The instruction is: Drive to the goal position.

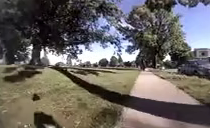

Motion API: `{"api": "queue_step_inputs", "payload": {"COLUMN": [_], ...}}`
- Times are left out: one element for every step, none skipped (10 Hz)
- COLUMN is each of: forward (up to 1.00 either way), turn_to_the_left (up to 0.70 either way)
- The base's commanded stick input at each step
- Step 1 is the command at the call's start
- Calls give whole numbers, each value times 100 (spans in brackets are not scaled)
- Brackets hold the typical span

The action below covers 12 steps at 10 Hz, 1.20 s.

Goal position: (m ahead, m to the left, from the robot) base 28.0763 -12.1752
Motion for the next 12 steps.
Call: {"api": "queue_step_inputs", "payload": {"forward": [100, 100, 100, 100, 100, 100, 100, 100, 100, 100, 100, 100], "turn_to_the_left": [18, 8, 5, 4, 3, 3, 2, 3, 3, 3, 2, 2]}}
